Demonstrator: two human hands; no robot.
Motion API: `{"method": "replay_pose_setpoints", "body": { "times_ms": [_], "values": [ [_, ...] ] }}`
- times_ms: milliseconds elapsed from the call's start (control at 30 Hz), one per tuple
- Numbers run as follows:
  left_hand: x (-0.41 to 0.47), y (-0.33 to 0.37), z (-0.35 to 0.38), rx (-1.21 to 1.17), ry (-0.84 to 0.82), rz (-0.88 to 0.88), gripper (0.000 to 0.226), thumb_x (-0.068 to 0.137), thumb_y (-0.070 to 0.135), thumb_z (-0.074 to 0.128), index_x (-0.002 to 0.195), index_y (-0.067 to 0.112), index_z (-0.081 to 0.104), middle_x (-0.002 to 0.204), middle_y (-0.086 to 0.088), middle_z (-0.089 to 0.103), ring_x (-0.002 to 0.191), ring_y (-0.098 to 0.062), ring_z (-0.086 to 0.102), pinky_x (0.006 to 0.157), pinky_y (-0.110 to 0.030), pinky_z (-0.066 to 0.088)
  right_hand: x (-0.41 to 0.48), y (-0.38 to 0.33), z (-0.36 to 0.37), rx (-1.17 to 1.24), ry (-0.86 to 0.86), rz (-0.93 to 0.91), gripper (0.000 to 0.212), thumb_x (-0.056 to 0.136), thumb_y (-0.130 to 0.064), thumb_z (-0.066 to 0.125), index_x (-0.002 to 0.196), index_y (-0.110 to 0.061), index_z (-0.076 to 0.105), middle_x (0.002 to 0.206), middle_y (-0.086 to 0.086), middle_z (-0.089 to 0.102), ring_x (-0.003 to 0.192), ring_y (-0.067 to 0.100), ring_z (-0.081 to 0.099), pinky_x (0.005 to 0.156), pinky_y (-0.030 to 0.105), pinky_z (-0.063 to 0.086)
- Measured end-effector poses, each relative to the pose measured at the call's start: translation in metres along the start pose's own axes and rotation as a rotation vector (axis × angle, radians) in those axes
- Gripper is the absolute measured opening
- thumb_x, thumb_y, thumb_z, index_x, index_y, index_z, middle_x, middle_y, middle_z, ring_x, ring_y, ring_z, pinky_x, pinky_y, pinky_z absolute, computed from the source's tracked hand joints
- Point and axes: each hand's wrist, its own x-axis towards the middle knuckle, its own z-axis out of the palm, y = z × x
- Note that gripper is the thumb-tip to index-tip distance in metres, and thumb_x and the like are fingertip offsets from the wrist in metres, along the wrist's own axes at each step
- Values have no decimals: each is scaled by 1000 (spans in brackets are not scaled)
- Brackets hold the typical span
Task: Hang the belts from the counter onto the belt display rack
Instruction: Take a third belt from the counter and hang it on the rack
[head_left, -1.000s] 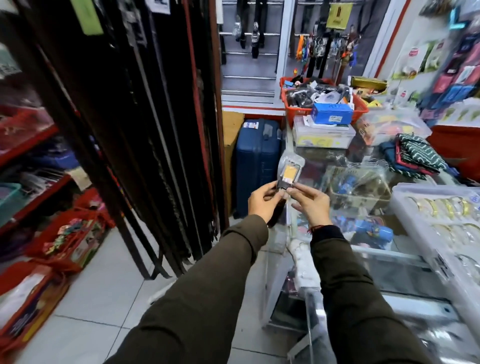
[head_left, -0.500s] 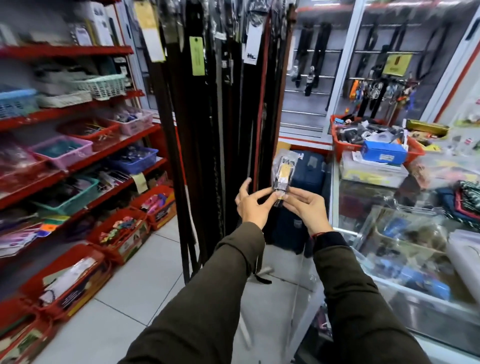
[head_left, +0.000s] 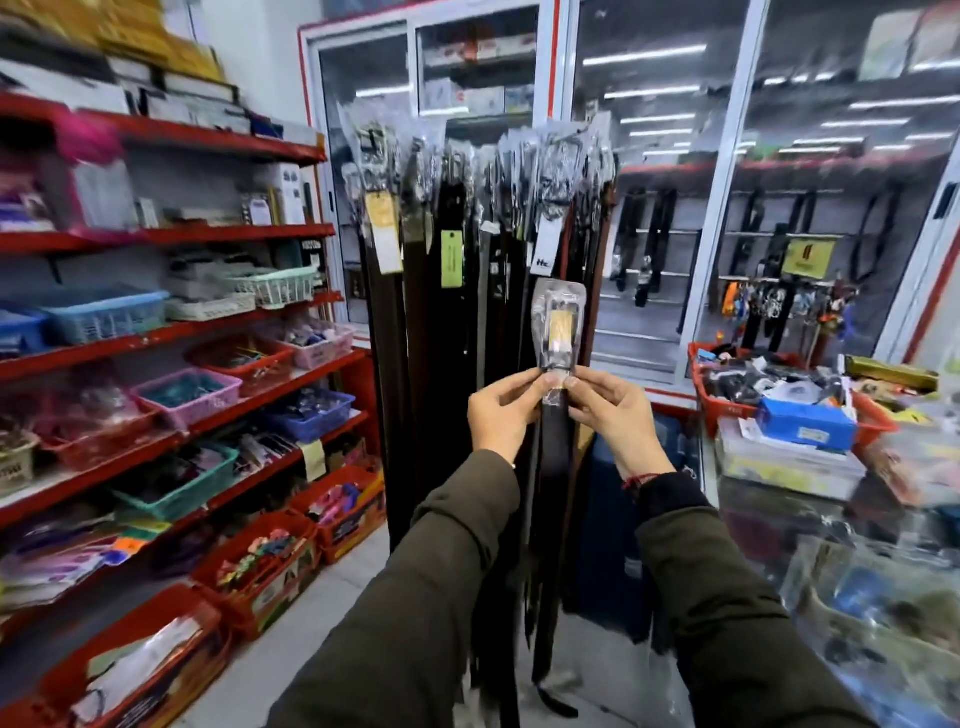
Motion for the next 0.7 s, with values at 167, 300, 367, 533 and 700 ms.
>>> {"method": "replay_pose_setpoints", "body": {
  "times_ms": [167,300,367,533,700],
  "values": [
    [22,48,17,17,-77,117,35,88,13,74,121,1,69,113,-13,74,101,-16,70,93,-31,57,26,-42,10,53,69,-112,26,93,-9,66,119,-5,68,103,8,75,91,8,73,75,18,59],
    [33,81,34,-23,-109,156,37,90,14,72,124,-1,67,115,-14,73,102,-16,68,91,-34,59,45,-75,12,51,104,-205,22,91,-9,68,113,-9,69,99,8,74,88,12,71,74,18,59],
    [39,96,43,-55,-118,172,35,90,13,72,122,-1,68,110,-13,74,99,-14,68,85,-30,60,52,-89,11,77,106,-229,15,91,-9,69,104,-15,71,100,8,75,96,20,70,85,30,60],
    [53,128,65,-92,-140,213,30,88,17,75,115,4,73,101,-8,75,93,-13,69,71,-23,59,66,-126,9,104,132,-260,22,91,-10,70,112,-6,70,110,20,74,107,30,69,93,44,57],
    [63,149,76,-126,-145,173,32,86,22,77,112,4,74,108,-13,76,98,-24,72,68,-22,59,80,-150,7,47,117,-235,27,91,-17,71,114,-3,71,83,4,72,73,7,69,63,18,56]
  ]
}}
